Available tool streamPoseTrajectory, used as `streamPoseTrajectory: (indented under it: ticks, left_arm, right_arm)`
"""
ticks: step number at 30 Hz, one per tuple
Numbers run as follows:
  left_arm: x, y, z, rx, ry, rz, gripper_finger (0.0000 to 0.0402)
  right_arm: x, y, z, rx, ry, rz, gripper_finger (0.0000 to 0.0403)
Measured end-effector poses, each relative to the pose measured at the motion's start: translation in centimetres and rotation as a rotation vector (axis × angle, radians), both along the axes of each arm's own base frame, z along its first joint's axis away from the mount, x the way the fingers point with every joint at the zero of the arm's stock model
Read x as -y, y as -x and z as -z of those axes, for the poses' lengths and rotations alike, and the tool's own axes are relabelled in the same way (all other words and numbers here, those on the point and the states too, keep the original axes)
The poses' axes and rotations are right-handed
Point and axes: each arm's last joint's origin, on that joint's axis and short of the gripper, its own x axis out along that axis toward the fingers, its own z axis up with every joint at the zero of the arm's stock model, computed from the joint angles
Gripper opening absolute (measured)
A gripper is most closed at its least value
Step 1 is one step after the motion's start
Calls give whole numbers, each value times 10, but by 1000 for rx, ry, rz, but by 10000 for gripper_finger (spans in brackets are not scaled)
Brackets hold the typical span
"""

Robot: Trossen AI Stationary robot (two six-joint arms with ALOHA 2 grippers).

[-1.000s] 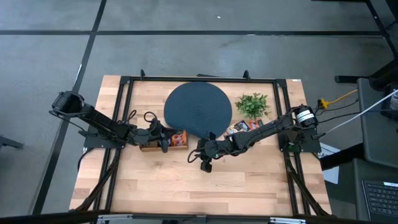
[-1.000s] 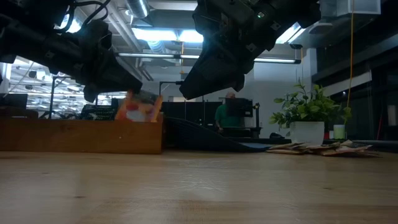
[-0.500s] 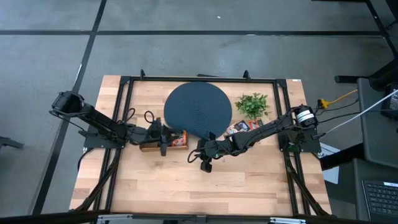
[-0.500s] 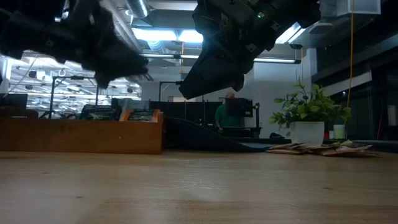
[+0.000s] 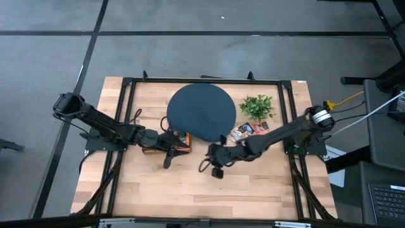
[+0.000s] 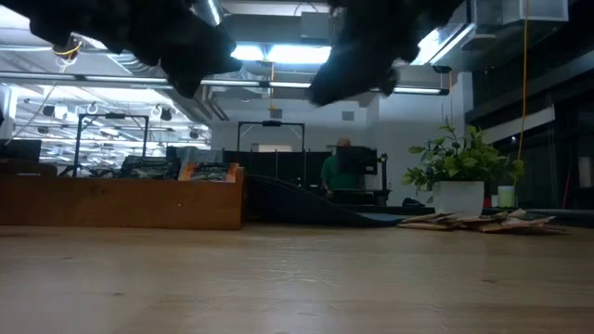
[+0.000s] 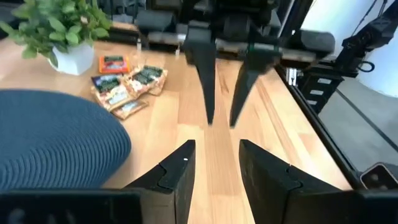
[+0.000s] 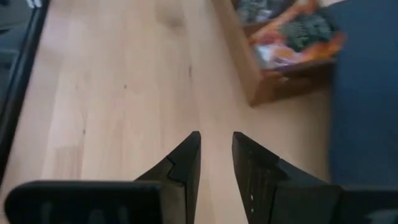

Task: Pick & Place Tea
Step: Put the brown tea bag into the left section of the wooden organizer

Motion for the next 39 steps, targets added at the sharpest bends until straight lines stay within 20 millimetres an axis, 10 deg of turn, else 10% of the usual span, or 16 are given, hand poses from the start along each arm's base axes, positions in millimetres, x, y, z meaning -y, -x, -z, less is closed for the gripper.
streamPoseTrajectory:
  ticks: [12, 25, 39]
  left_arm:
    - [-1, -7, 1, 28, 4, -114, 109]
    - [10, -43, -7, 18, 10, -114, 89]
    - [14, -47, -8, 18, 4, -60, 88]
  right_arm:
    - [6, 78, -34, -209, 95, 397, 94]
    - [39, 104, 17, -636, 262, 746, 62]
    - [78, 122, 82, -705, 159, 812, 5]
